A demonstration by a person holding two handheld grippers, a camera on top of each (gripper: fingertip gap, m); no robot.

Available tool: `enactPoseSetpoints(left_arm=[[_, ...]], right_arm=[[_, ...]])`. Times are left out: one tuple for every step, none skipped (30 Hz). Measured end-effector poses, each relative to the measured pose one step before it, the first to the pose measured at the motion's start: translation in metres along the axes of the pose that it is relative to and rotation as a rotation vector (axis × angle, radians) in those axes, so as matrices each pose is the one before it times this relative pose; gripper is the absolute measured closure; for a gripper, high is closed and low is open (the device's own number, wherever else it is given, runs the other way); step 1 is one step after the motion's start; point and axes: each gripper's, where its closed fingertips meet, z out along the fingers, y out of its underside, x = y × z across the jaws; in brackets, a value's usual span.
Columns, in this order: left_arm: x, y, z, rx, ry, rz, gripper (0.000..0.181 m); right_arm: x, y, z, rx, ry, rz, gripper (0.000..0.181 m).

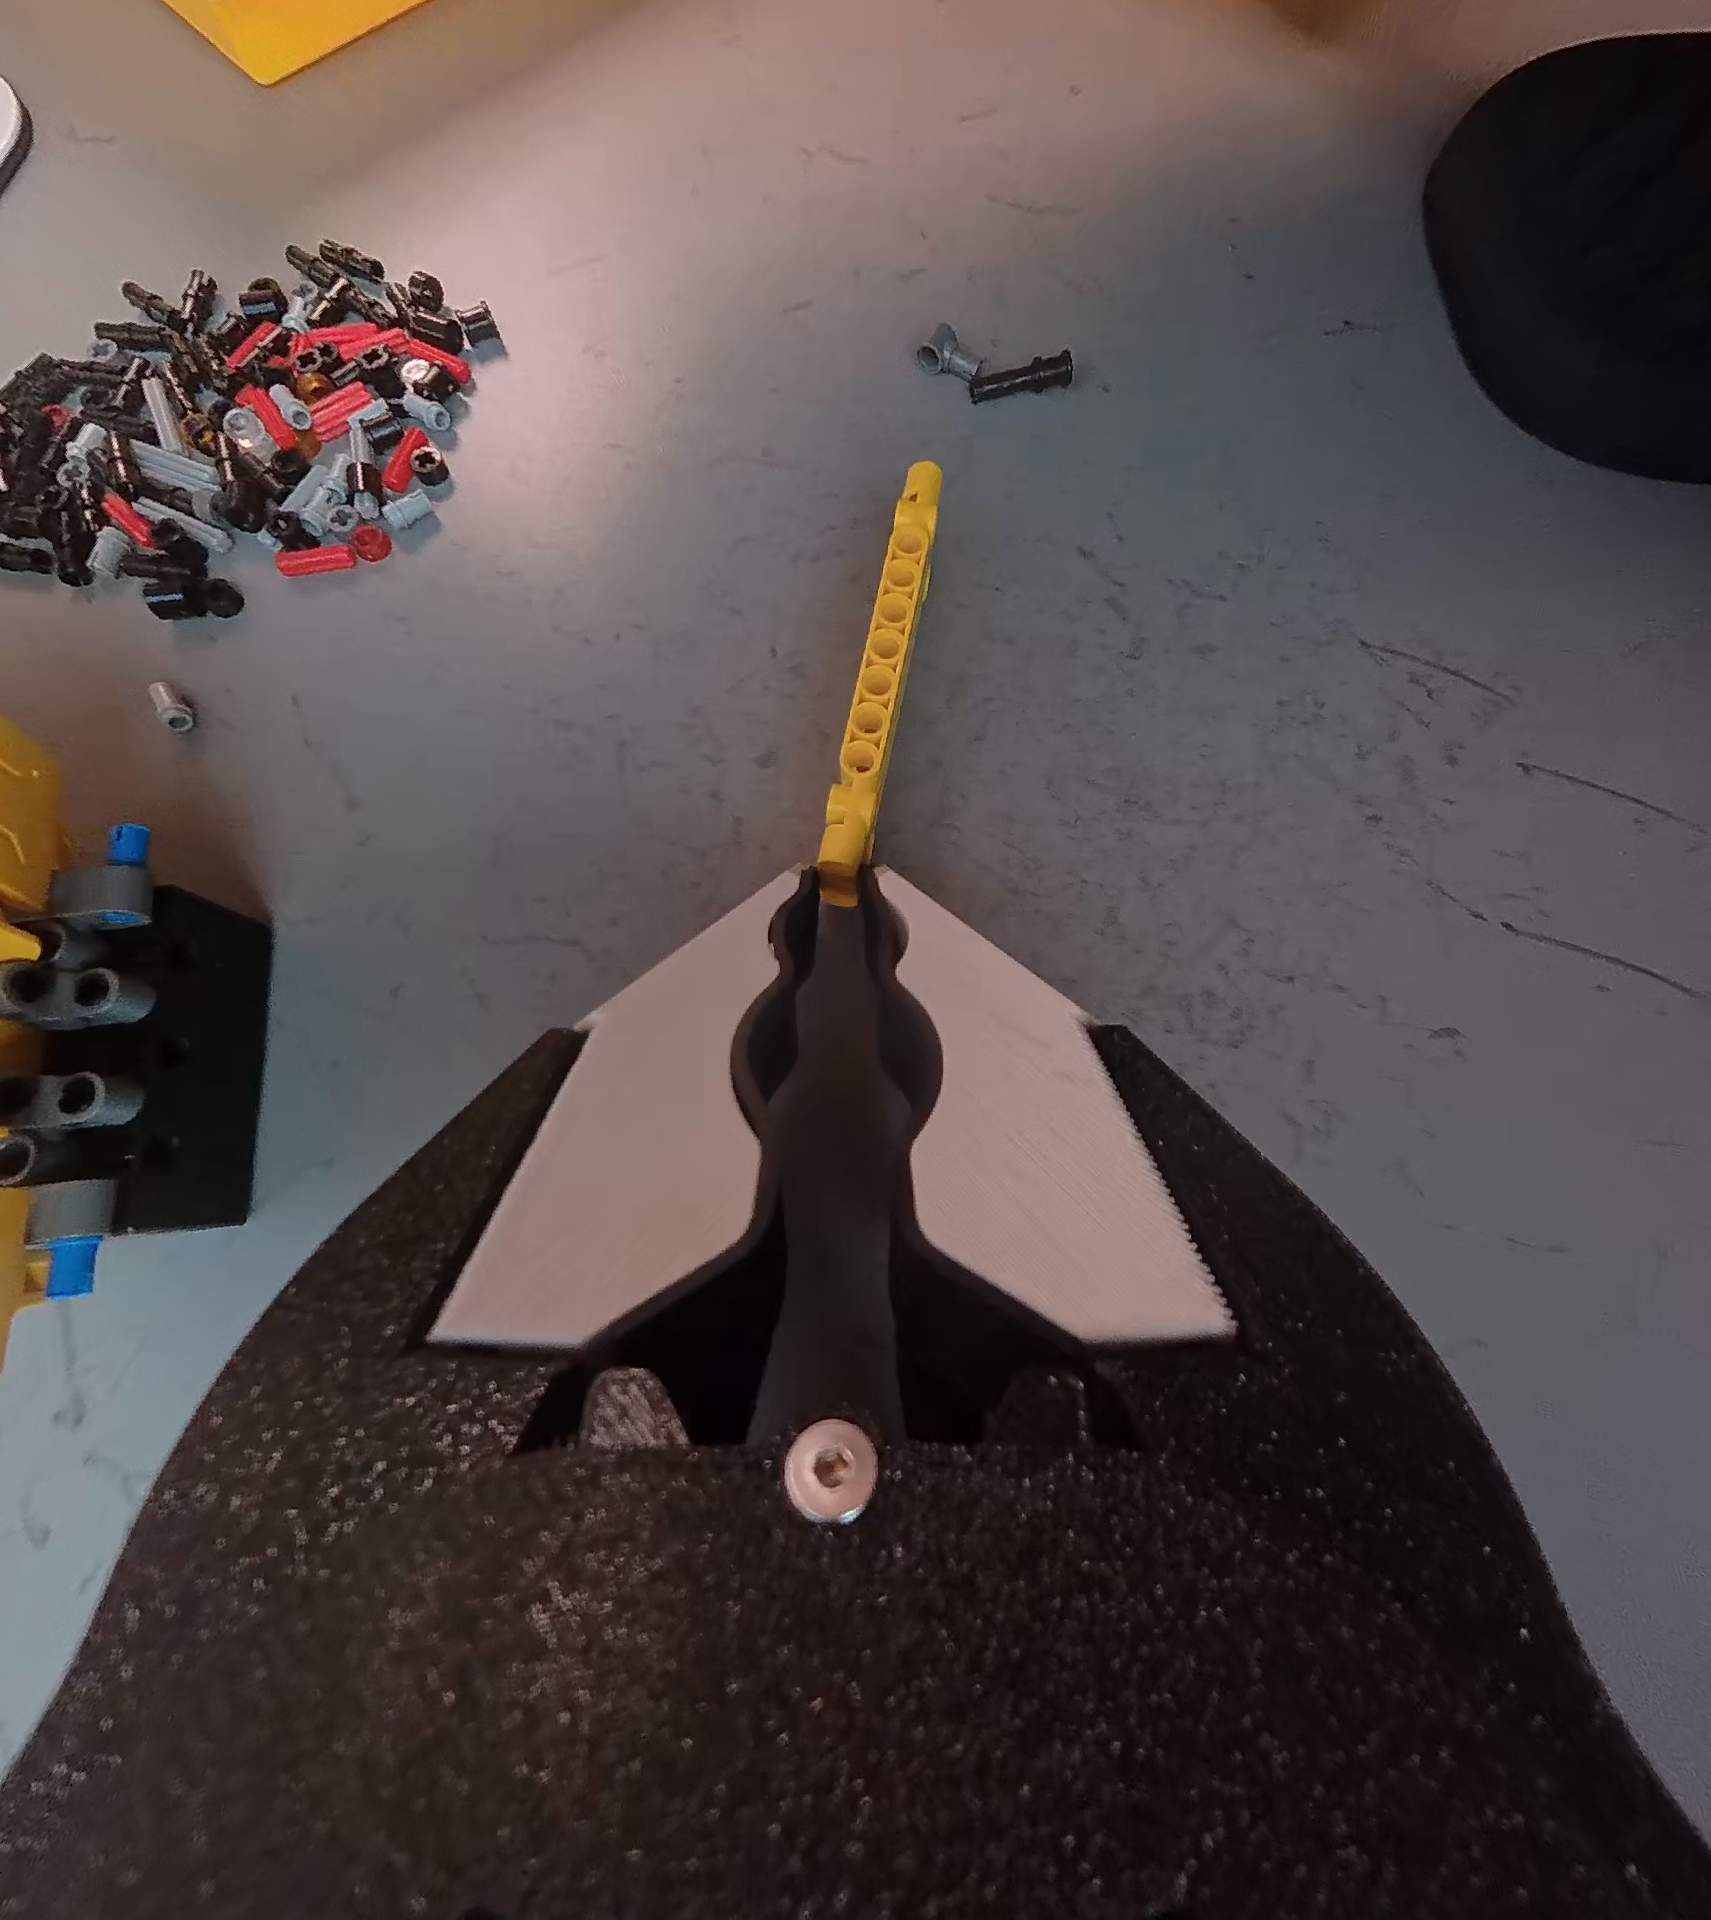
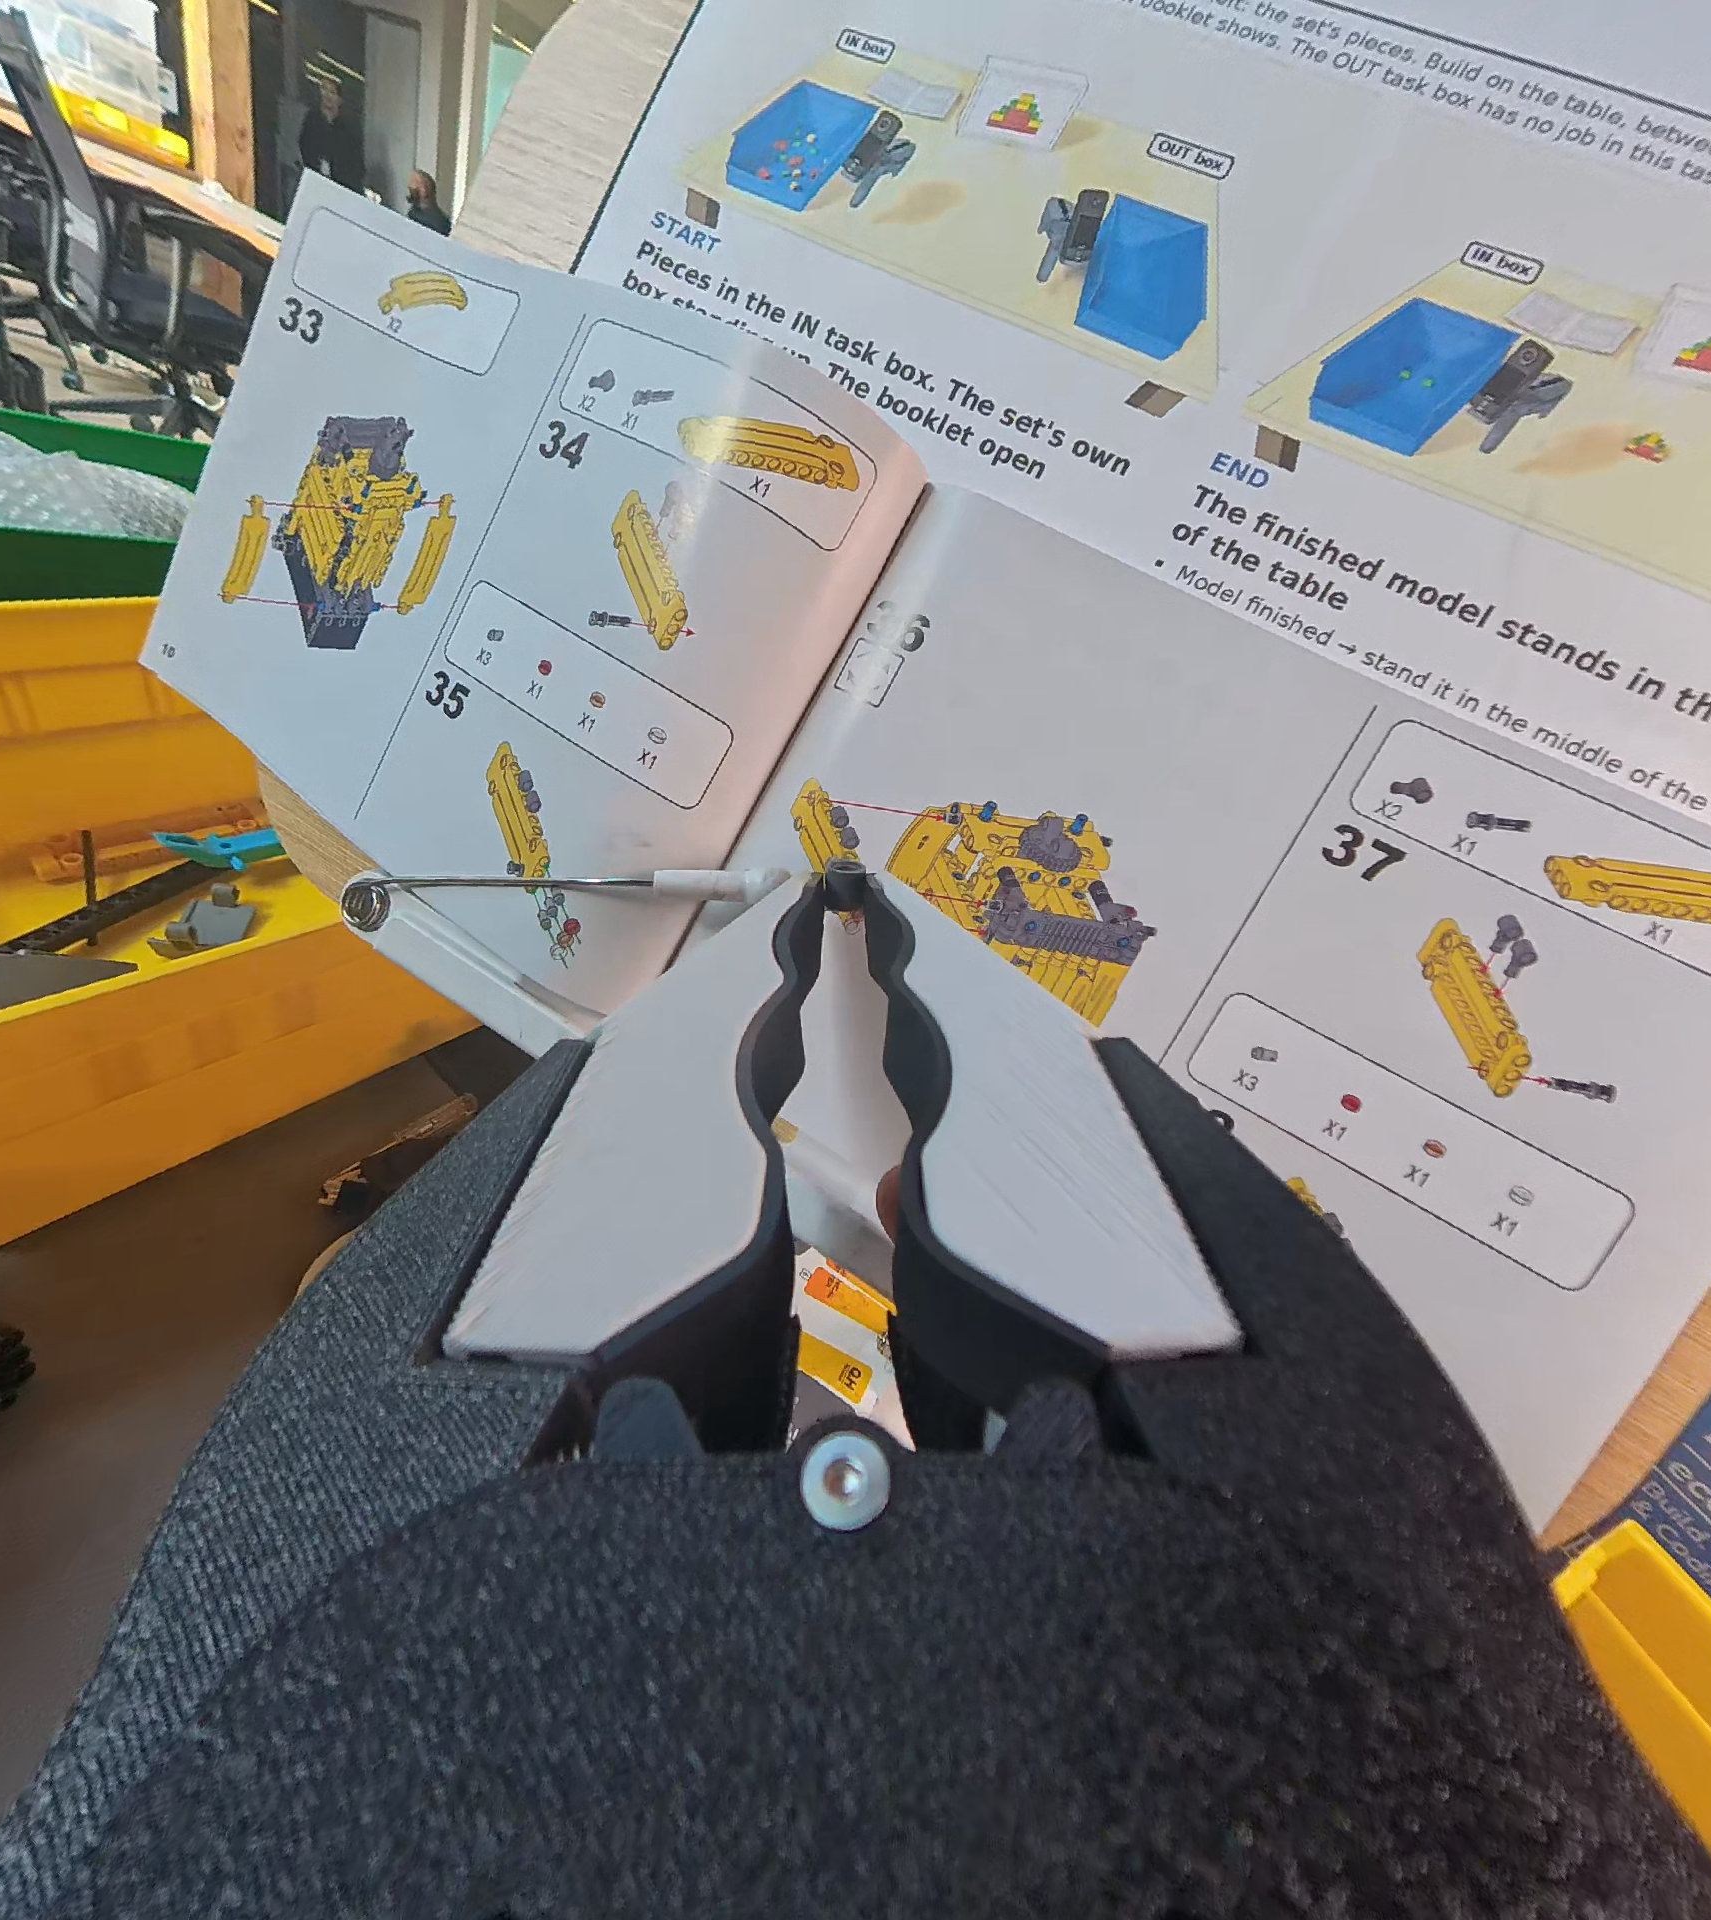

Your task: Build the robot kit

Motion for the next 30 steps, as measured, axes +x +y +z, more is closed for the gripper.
enactPoseSetpoints(left_arm=[[-0.00002, -0.00001, -0.00003, 0.0004, -0.0005, 0.0001, 0.174], [-0.00004, -0.00007, -0.00013, 0.0006, -0.0002, 0.0002, 0.174], [0.00004, -0.00004, -0.00001, 0.0006, -0.0002, 0.0001, 0.174], [0.00004, -0.00009, -0.00009, 0.0005, -0.0002, -0.0001, 0.174], [-0.00008, -0.00001, -0.00003, 0.0004, -0.0001, -0.0001, 0.174], [0.0, -0.0001, -0.00005, 0.0002, -0.0001, -0.0002, 0.174], [-0.00003, 0.00005, -0.00005, 0.0, 0.0001, -0.0004, 0.174], [0.00005, 0.00001, 0.0, 0.0, 0.0001, -0.0004, 0.174], [0.00002, -0.00003, 0.00001, 0.0002, 0.0001, -0.0001, 0.174], [0.00011, -0.00005, -0.00011, 0.0002, 0.0002, -0.0001, 0.174], [0.0, -0.00002, 0.00004, -0.0002, 0.0003, -0.0003, 0.174], [-0.00001, 0.00015, 0.00006, -0.0009, 0.0002, -0.0004, 0.173], [0.0001, 0.00007, -0.00007, -0.0002, 0.0002, -0.0001, 0.174], [-0.00007, 0.0, -0.00003, 0.0003, 0.0, 0.0, 0.174], [0.00004, -0.00003, 0.00002, 0.0002, 0.0001, -0.0003, 0.173], [-0.00006, 0.00001, -0.00001, -0.0001, 0.0004, -0.0004, 0.173], [0.00012, 0.0, 0.00006, -0.0006, 0.0007, -0.0003, 0.173], [-0.00003, 0.00014, 0.00006, -0.0008, 0.0001, -0.0002, 0.173], [0.00007, 0.00013, 0.00007, -0.0007, 0.0001, 0.0002, 0.173], [0.00008, -0.00002, 0.00007, -0.0005, -0.0002, 0.0005, 0.173], [-0.0001, 0.00003, -0.00002, -0.0002, -0.0006, 0.0002, 0.173], [0.00001, -0.00001, -0.00003, 0.0004, -0.0003, 0.0001, 0.173], [0.00004, -0.00015, -0.00006, 0.0009, -0.0001, 0.0002, 0.173], [0.00007, 0.00025, -0.00009, -0.0006, 0.0003, -0.0005, 0.173], [-0.00019, 0.0005, -0.00007, -0.0022, -0.0005, -0.0013, 0.173], [-0.00019, 0.00004, -0.00008, 0.0004, -0.0009, -0.001, 0.173], [-0.00017, -0.00027, -0.00016, 0.0019, -0.0008, -0.0002, 0.173], [-0.00015, -0.00021, -0.00022, 0.0017, -0.0012, -0.0003, 0.173], [-0.00026, -0.00012, -0.00014, 0.0013, -0.0015, -0.0003, 0.173], [-0.00014, -0.00009, -0.00015, 0.0011, -0.0013, 0.0002, 0.173]], right_arm=[[-0.00057, -0.00006, -0.00009, 0.0005, -0.0015, 0.0009, 0.174], [-0.00037, -0.00011, -0.00013, 0.0, -0.0014, 0.0023, 0.174], [-0.00011, 0.00013, 0.00001, -0.0006, 0.001, 0.0012, 0.174], [-0.00034, -0.00008, -0.00002, 0.0008, -0.0004, 0.0012, 0.174], [-0.00035, -0.00001, 0.00004, 0.0012, -0.0004, 0.002, 0.174], [-0.00042, 0.00011, 0.00015, 0.0001, -0.0012, 0.0003, 0.174], [-0.00056, 0.00018, 0.00028, -0.0001, -0.0014, -0.0009, 0.174], [-0.00026, 0.00008, 0.00022, 0.001, -0.0004, -0.0007, 0.174], [-0.0003, 0.00001, 0.00025, 0.0015, -0.0003, -0.0001, 0.174], [-0.00025, -0.00002, 0.00019, 0.0014, -0.0006, 0.0009, 0.174], [-0.00022, 0.0001, 0.00022, 0.0, -0.0009, 0.0012, 0.174], [-0.00006, -0.00003, 0.0002, 0.001, -0.0001, 0.0008, 0.174], [-0.00006, -0.00001, 0.00015, 0.0002, -0.0004, 0.0008, 0.174], [0.00009, -0.00009, 0.00005, 0.0002, 0.0001, 0.0006, 0.174], [0.00016, 0.00003, -0.00004, 0.0001, 0.0006, 0.0007, 0.174], [0.00039, 0.0, -0.00016, -0.0002, 0.0016, 0.0004, 0.174], [0.00084, -0.00021, -0.00027, 0.0008, 0.004, 0.0003, 0.174], [0.00078, 0.00017, -0.00016, -0.0007, 0.0028, 0.0016, 0.174], [0.00038, 0.0004, -0.00008, -0.002, 0.0, 0.0035, 0.174], [0.00019, 0.00023, 0.00016, -0.0006, -0.0005, 0.0023, 0.174], [0.00008, 0.00011, -0.00001, -0.0001, 0.0003, -0.0009, 0.174], [-0.00011, 0.00006, -0.00012, -0.0007, 0.001, -0.0025, 0.174], [0.00012, -0.00033, -0.00052, 0.0, 0.0022, -0.002, 0.174], [0.00002, -0.00048, -0.00083, 0.0008, 0.0011, -0.0003, 0.174], [-0.00024, -0.00044, -0.00137, 0.0002, -0.0003, 0.0028, 0.174], [-0.00016, -0.0003, -0.00189, -0.0014, 0.0005, 0.0045, 0.174], [0.00014, -0.00006, -0.00268, -0.0026, 0.0038, 0.0046, 0.174], [0.00036, 0.00015, -0.00369, -0.0036, 0.0065, 0.0048, 0.174], [0.0, 0.00007, -0.00437, -0.0013, 0.0068, 0.0073, 0.174], [-0.00112, 0.00011, -0.00497, -0.0004, 0.0036, 0.0097, 0.174]])
